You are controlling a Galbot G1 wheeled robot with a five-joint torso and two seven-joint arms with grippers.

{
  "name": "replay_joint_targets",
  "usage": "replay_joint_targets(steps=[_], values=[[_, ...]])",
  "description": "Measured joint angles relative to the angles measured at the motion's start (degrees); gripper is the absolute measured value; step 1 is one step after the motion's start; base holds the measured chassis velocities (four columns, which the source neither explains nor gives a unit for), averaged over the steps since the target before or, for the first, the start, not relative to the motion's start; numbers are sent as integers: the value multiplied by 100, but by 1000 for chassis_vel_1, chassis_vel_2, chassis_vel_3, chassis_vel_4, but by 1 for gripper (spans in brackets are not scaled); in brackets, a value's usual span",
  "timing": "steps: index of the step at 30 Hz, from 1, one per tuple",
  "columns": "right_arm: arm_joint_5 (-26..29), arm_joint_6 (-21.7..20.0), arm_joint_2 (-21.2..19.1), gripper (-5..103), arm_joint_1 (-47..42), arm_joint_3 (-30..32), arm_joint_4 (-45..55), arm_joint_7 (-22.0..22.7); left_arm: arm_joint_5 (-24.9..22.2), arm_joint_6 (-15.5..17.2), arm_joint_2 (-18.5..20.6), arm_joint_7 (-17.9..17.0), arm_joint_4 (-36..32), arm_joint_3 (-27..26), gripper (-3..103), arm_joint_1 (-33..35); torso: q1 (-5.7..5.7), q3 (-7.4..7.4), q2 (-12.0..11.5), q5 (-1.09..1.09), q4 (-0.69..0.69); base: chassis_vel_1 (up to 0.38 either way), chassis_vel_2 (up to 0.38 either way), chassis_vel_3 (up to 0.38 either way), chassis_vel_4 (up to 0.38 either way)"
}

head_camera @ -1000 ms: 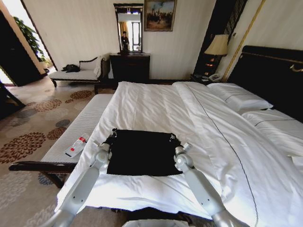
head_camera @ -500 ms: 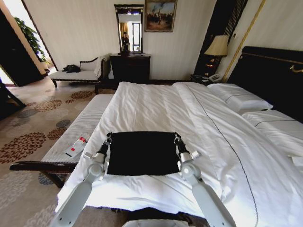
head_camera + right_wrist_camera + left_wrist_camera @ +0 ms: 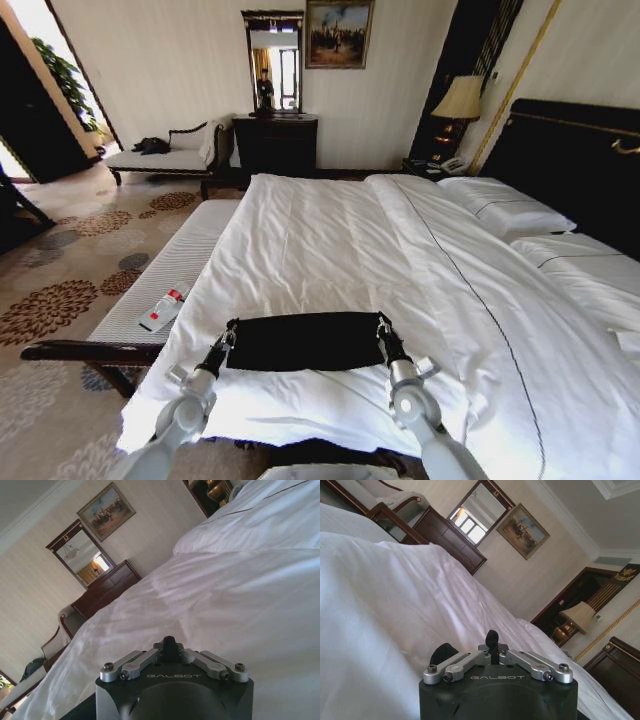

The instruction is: Fold the clothes on the bed.

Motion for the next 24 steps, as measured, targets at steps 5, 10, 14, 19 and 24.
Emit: replay_joint_targets(steps=[5, 10, 14, 19, 24], values=[[-170, 44, 94, 2, -148, -37, -32, 38, 148, -143, -36, 43, -9, -76, 2, 141, 0, 1, 0, 0, 0, 0, 0, 0, 0], [-349, 73, 120, 4, -228, -31, 42, 121, 360, -367, -34, 106, -83, -149, 3, 227, 1, 1, 0, 0, 0, 0, 0, 0, 0], [-443, 113, 107, 20, -453, 58, 408, 142, 460, -546, 4, 530, -452, -397, 14, 423, 1, 1, 0, 0, 1, 0, 0, 0, 0], [-347, 47, -48, 41, -787, 434, 1265, 261, 413, -660, 195, 1179, -1121, -1079, 41, 723, 0, 0, 0, 1, 1, 0, 0, 0, 0], [-284, -441, -176, 58, -298, 482, 1361, 596, 382, -65, 235, 355, -1098, -1114, 57, 50, 0, 0, 0, -1, 0, 0, 0, 0, 0]])
